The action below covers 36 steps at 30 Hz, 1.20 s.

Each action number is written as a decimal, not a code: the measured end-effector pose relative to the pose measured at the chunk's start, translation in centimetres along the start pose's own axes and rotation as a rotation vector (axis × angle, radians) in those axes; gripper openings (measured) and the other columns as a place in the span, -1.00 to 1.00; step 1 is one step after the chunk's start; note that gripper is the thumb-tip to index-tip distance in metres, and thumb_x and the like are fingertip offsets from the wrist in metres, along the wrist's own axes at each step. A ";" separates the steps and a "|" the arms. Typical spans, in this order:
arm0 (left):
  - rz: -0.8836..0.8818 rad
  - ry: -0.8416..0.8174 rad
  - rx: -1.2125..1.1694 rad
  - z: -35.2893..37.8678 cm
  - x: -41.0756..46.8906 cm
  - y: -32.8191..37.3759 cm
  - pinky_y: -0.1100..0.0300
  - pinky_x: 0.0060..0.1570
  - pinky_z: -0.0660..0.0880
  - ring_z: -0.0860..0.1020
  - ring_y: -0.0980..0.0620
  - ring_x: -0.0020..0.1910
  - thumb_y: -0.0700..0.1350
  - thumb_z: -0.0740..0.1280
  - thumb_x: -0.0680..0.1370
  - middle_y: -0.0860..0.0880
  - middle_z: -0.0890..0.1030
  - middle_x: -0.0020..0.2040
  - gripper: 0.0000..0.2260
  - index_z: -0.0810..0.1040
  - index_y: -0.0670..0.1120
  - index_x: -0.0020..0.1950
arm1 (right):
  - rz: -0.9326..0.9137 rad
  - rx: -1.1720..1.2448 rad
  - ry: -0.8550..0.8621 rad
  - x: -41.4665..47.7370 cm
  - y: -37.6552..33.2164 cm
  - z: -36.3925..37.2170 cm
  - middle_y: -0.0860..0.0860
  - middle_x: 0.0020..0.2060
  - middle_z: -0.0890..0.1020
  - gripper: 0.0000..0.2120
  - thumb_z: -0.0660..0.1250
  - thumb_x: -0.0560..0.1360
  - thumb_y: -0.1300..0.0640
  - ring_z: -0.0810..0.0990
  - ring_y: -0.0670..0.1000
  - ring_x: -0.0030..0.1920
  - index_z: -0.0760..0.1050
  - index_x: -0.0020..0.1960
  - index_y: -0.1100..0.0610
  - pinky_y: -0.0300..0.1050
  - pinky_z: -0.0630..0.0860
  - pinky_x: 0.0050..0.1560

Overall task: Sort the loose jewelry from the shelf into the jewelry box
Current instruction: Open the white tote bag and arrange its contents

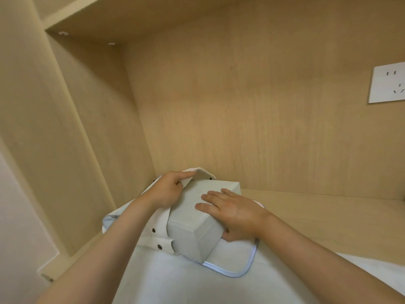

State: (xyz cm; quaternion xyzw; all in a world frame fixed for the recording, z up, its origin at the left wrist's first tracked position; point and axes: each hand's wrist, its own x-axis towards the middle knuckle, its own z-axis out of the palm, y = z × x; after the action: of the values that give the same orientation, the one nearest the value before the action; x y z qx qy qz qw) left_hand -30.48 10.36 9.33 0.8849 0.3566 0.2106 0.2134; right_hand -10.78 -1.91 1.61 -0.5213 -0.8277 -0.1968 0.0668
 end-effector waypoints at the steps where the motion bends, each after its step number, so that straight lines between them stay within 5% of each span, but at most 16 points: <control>1: -0.008 -0.015 -0.002 -0.2 -0.2 -0.3 0.38 -0.07 0.49 0.59 0.32 -0.07 -0.39 0.05 0.55 0.24 0.63 0.15 -0.38 0.51 0.26 0.33 | 0.022 0.012 0.001 0.4 -0.1 0.2 0.12 0.47 0.34 -0.15 0.45 0.35 -0.05 0.31 0.18 0.49 0.12 0.53 -0.02 0.21 0.29 0.45; 3: -0.033 -0.081 0.002 -0.4 -0.6 -1.0 0.42 0.03 0.47 0.55 0.32 0.11 -0.45 0.04 0.50 0.24 0.59 0.19 -0.31 0.50 0.22 0.37 | 0.050 0.030 0.000 1.2 -0.3 0.2 0.13 0.49 0.32 -0.16 0.45 0.37 -0.02 0.27 0.19 0.51 0.11 0.54 -0.02 0.22 0.22 0.49; 6: -0.022 -0.123 0.042 -0.5 -1.0 -2.0 0.20 0.37 0.40 0.41 0.13 0.40 -0.47 0.03 0.45 0.16 0.48 0.39 -0.27 0.46 0.16 0.44 | 0.052 0.025 -0.011 2.6 -0.6 0.3 0.15 0.50 0.29 -0.19 0.43 0.40 0.03 0.25 0.21 0.51 0.13 0.55 0.00 0.24 0.16 0.51; 9: -0.051 -0.128 0.037 -0.6 -1.3 -2.3 0.23 0.38 0.38 0.40 0.15 0.40 -0.47 0.05 0.47 0.18 0.45 0.37 -0.29 0.43 0.13 0.47 | 0.052 0.036 -0.009 3.5 -0.9 1.1 0.15 0.51 0.29 -0.19 0.43 0.40 0.03 0.25 0.21 0.52 0.14 0.56 0.00 0.25 0.16 0.51; 14: -0.132 -0.100 0.009 0.0 -2.1 -3.5 0.19 0.35 0.39 0.33 0.19 0.45 -0.30 0.16 0.43 0.07 0.33 0.46 -0.21 0.13 0.34 0.54 | 0.037 0.021 -0.014 3.7 -0.5 1.8 0.14 0.53 0.24 -0.15 0.42 0.41 0.03 0.19 0.20 0.54 0.04 0.56 -0.10 0.25 0.15 0.51; 20: -0.145 -0.012 -0.043 -1.8 -1.2 -3.3 0.00 0.42 0.36 0.45 0.01 0.40 -0.33 0.04 0.51 0.01 0.51 0.40 -0.43 0.48 0.02 0.44 | 0.012 -0.026 -0.023 5.1 -0.8 0.7 0.14 0.48 0.31 -0.13 0.46 0.35 0.01 0.28 0.21 0.47 0.09 0.55 -0.08 0.22 0.28 0.43; 23: -0.075 0.008 -0.056 -2.8 -1.2 -1.2 0.28 0.47 0.15 0.29 0.10 0.49 -0.42 0.01 0.56 0.07 0.38 0.47 -0.44 0.38 -0.09 0.51 | -0.006 -0.053 -0.036 6.7 -1.0 0.5 0.15 0.43 0.35 -0.09 0.47 0.31 0.01 0.33 0.23 0.41 0.08 0.54 -0.06 0.23 0.33 0.35; 26: 0.059 -0.037 -0.014 -3.5 -1.7 0.0 0.46 0.30 0.18 0.31 0.17 0.45 -0.49 0.01 0.51 0.13 0.37 0.43 -0.36 0.36 -0.02 0.50 | 0.005 -0.052 -0.057 8.4 -1.3 0.6 0.16 0.40 0.36 -0.06 0.49 0.30 0.02 0.34 0.23 0.39 0.03 0.53 -0.07 0.23 0.33 0.35; 30: 0.025 0.002 0.065 -4.6 -1.4 -2.0 0.39 0.34 0.23 0.35 0.11 0.47 -0.49 0.04 0.49 0.04 0.45 0.45 -0.40 0.57 -0.02 0.34 | -0.010 -0.067 -0.041 10.4 -2.3 1.0 0.17 0.34 0.40 -0.08 0.49 0.30 0.01 0.40 0.22 0.29 0.05 0.51 -0.05 0.22 0.38 0.28; 36: -0.017 -0.068 0.020 -4.3 -0.5 -2.5 0.24 0.48 0.21 0.29 0.11 0.51 -0.49 0.02 0.49 0.02 0.39 0.50 -0.34 0.42 -0.02 0.49 | -0.057 -0.051 0.050 12.0 -3.4 2.5 0.12 0.18 0.48 -0.13 0.48 0.24 0.02 0.48 0.18 0.12 0.17 0.47 -0.01 0.16 0.47 0.07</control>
State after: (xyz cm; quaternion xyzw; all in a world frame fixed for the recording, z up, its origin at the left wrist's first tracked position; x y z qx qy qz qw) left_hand -34.46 12.61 11.40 0.8907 0.3586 0.1750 0.2181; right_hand -18.90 7.83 2.24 -0.4939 -0.8350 -0.2327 0.0684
